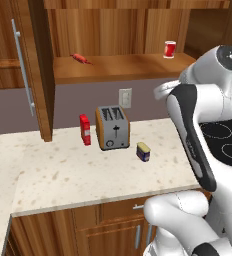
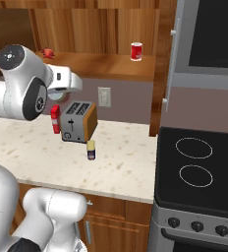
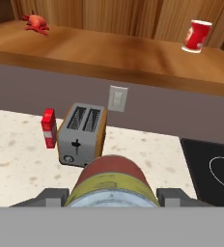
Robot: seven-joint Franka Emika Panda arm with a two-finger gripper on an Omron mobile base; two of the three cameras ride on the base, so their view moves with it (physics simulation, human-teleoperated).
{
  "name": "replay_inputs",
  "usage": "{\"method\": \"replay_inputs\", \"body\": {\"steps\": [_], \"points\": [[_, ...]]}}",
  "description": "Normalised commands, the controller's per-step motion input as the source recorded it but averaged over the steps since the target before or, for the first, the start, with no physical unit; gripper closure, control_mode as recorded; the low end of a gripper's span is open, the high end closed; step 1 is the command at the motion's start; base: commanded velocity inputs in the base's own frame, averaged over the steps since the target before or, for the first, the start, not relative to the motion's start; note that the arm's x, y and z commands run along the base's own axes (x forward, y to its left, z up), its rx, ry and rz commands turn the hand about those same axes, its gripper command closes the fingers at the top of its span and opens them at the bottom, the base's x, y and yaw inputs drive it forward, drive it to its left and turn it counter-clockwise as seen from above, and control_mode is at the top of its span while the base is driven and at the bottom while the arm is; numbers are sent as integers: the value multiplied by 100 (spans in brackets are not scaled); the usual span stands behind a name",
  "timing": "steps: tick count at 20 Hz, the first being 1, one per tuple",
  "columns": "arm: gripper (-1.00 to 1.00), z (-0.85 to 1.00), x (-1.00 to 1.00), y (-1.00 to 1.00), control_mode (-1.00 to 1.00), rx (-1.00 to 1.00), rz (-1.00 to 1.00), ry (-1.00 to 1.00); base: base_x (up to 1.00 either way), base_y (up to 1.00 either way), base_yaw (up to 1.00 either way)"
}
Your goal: Pick the cans from the counter and place them in their designated side in the cabinet.
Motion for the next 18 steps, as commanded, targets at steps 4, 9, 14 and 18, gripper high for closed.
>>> {"method": "replay_inputs", "body": {"steps": [4,9,14,18], "points": [[100,22,0,-22,-100,0,0,-3,0,0,0],[100,16,0,-22,-100,0,0,-6,0,0,0],[100,17,1,-18,-100,0,0,-5,0,0,0],[100,11,11,-11,-100,0,0,-4,0,0,0]]}}
